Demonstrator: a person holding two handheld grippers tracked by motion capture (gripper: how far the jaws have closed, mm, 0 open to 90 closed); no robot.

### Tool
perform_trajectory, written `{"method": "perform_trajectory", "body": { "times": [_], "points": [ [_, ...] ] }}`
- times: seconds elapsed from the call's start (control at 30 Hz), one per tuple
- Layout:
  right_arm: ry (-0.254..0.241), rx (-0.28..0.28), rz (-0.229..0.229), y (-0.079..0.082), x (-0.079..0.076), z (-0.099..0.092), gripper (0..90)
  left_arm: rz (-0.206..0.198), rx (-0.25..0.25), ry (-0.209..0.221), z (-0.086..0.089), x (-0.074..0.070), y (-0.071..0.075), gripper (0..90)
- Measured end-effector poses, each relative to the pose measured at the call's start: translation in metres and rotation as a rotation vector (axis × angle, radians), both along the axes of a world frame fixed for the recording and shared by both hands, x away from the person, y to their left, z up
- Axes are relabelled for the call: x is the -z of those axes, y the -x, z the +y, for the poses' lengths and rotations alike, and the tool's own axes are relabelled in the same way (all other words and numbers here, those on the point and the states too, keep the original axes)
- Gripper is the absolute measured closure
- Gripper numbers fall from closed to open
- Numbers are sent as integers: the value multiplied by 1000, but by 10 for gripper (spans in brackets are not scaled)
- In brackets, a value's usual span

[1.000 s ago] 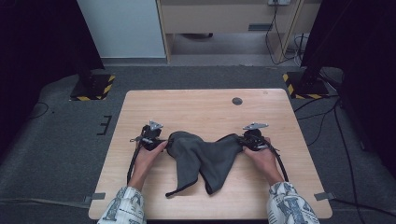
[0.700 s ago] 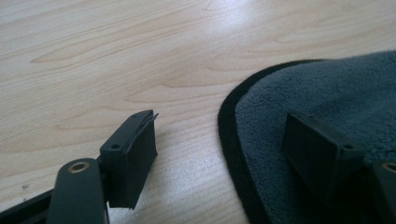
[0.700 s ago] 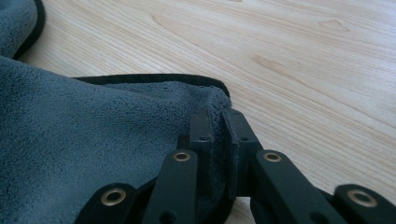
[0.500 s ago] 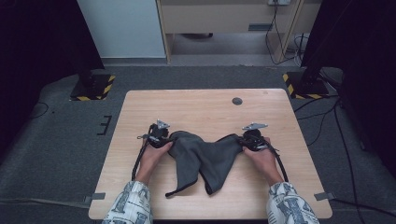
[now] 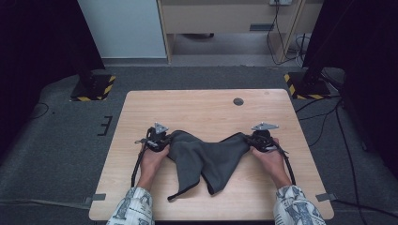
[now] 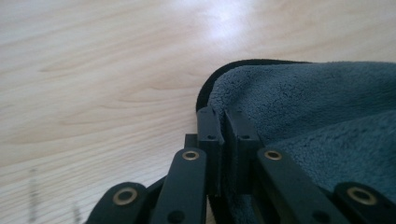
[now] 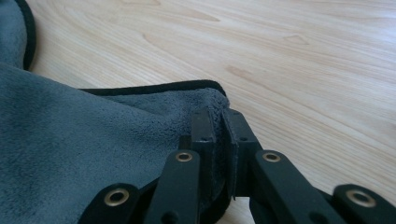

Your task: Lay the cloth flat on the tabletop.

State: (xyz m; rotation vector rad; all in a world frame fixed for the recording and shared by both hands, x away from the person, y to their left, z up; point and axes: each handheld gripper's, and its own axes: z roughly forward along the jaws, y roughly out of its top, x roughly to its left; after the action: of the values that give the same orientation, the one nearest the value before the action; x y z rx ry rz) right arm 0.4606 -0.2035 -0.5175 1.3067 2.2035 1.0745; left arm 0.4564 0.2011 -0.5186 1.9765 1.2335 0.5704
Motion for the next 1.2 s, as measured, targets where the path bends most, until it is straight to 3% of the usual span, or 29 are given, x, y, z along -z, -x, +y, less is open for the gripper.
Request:
{"method": "perform_trajectory", "body": {
  "times": [0.1,0.17,0.43,0.8,1.03,1.2],
  "points": [
    [-8,8,-4,0,-2,-3,843,-28,-5,12,0,-8,2,855],
    [-19,10,-11,1,-5,-3,843,-24,3,-1,0,-12,2,855],
    [-54,9,-65,2,-24,-10,844,-98,11,11,4,-39,9,857],
    [-72,11,-114,3,-44,-17,846,-130,23,7,-3,-57,7,858],
    [-110,22,-152,6,-58,-24,847,-165,13,34,0,-68,8,858],
    [-103,21,-171,7,-66,-22,847,-175,11,43,1,-74,8,859]
  ]
}}
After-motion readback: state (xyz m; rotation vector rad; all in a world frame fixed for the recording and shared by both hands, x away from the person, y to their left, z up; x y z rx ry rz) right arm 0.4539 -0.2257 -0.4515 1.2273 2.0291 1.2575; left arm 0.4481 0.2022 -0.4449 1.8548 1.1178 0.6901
